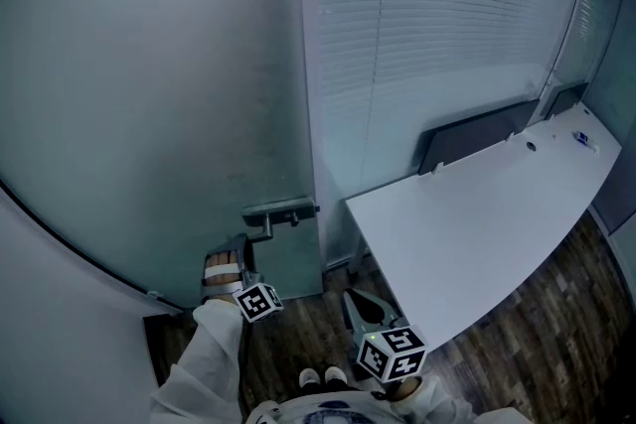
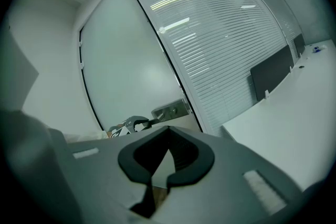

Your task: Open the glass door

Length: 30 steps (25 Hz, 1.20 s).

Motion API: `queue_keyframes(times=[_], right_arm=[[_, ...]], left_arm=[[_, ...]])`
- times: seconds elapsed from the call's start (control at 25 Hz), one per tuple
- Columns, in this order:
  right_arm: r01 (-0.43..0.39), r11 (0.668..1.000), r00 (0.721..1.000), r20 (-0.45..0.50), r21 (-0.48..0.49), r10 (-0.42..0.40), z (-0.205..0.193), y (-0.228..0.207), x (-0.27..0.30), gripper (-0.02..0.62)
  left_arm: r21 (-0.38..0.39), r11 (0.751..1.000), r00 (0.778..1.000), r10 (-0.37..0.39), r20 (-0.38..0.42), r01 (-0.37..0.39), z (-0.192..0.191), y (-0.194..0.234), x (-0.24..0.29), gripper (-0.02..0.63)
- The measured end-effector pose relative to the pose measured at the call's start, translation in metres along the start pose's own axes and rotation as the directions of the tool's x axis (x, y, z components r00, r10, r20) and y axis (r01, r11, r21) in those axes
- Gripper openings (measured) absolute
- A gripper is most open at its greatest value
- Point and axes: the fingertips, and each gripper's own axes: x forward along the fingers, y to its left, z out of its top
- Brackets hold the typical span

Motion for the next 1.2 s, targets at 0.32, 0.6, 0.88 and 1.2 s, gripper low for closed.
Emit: queue_keyframes(times=[0.32, 0.6, 0.88, 1.2], right_arm=[[-0.017, 1.000, 1.000, -0.008, -0.001, 0.017, 0.002, -0.001, 0.000, 0.003], [-0.035, 0.999, 0.999, -0.023, -0.005, 0.035, 0.002, -0.001, 0.000, 0.003], [-0.069, 0.998, 0.996, -0.058, -0.013, 0.068, -0.009, 0.006, -0.004, 0.003], [-0.103, 0.993, 0.994, -0.050, -0.051, 0.101, -0.012, 0.021, -0.018, 0.003]], left_arm=[[0.059, 0.998, 0.999, -0.028, -0.044, 0.031, -0.005, -0.004, -0.002, 0.101], [0.005, 0.999, 0.995, -0.041, -0.091, 0.042, -0.016, 0.001, -0.023, 0.101], [-0.300, 0.954, 0.995, -0.055, -0.081, 0.028, -0.016, 0.005, -0.066, 0.046], [-0.695, 0.712, 0.994, -0.102, 0.044, 0.104, 0.007, 0.001, -0.140, 0.003]])
